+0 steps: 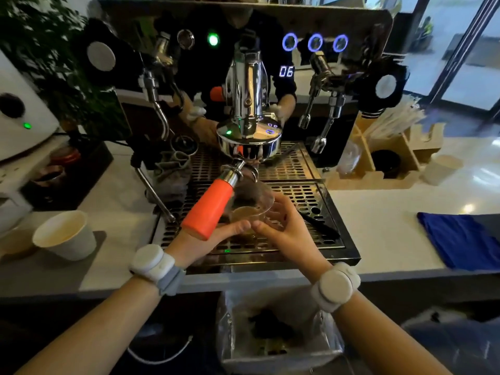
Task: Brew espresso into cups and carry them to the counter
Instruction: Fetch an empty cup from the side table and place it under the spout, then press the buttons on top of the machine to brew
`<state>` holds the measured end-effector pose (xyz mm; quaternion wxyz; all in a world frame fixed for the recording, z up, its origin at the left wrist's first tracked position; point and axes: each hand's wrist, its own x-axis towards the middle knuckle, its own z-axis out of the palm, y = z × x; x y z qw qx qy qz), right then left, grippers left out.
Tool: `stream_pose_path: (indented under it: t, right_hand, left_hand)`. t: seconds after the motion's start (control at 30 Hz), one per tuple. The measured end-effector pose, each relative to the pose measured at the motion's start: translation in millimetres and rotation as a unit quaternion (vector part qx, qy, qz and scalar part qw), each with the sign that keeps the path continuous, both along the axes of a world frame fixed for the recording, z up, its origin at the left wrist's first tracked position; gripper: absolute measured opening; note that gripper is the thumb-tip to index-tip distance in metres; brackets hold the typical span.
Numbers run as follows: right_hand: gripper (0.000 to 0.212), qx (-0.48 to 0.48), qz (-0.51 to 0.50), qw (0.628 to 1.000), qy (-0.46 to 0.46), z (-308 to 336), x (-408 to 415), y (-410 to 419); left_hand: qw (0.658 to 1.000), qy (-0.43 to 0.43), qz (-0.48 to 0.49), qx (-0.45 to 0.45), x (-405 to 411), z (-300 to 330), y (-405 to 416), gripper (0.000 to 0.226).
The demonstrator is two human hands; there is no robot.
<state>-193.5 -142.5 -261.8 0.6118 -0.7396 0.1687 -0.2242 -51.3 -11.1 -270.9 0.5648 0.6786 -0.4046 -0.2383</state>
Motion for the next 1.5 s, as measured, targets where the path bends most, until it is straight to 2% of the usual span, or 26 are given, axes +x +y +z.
stream_pose_path:
  t: [0.3, 0.4, 0.47, 0.5, 0.57, 0.67, 0.8, 1.13, 1.23, 1.37, 1.5]
  right_hand:
    - [0.066, 0.011, 0.016, 1.0, -0.001, -4.3, -0.7, -0.4]
    - [0.077, 0.0, 0.017, 1.0, 0.009, -1.7, -3.3, 0.0]
    - [0.087, -0.002, -0.003, 1.0, 0.014, 5.8, -10.7, 3.5]
    - [0.091, -0.008, -0.012, 1.0, 0.011, 12.9, -15.0, 3.7]
    - [0.092, -0.009, -0.029, 1.0, -0.007, 26.1, -22.9, 3.1]
    - [0.079, -0.023, -0.068, 0.996, -0.055, 53.6, -34.3, 7.4]
    - [0.067, -0.063, -0.087, 0.986, -0.125, 94.5, -38.1, 11.1]
    - [0.055, -0.158, -0.073, 0.961, -0.213, 184.3, -15.5, 10.2]
    - [0.057, -0.153, -0.079, 0.959, -0.224, 210.5, -5.3, 0.1]
    - [0.06, -0.183, -0.091, 0.954, -0.218, 244.2, 3.3, -18.0]
    - [0.051, -0.186, -0.109, 0.951, -0.221, 275.9, 6.8, -47.9]
  left_hand:
    - [0.999, -0.029, 0.004, 0.035, -3.1, 3.3, 0.9, 0.059]
    - [0.998, -0.023, 0.002, 0.063, 4.6, 1.4, 8.4, 0.073]
    - [0.993, -0.067, 0.022, 0.095, 10.8, 9.2, 20.1, 0.089]
    - [0.989, -0.107, 0.03, 0.093, 14.7, 16.6, 24.3, 0.09]
    - [0.987, -0.143, 0.029, 0.062, 24.9, 28.5, 28.0, 0.079]
    - [0.992, -0.12, 0.037, 0.003, 31.6, 56.3, 34.5, 0.059]
    - [0.98, -0.184, 0.054, -0.056, 24.9, 105.5, 36.3, 0.045]
    - [0.926, -0.348, -0.006, -0.144, -8.5, 208.6, 20.5, 0.039]
    - [0.914, -0.373, -0.019, -0.157, -13.4, 237.6, 11.2, 0.039]
    - [0.893, -0.422, 0.001, -0.16, -10.5, 271.7, 7.4, 0.036]
    - [0.866, -0.48, 0.04, -0.137, -0.5, 293.6, 11.1, 0.028]
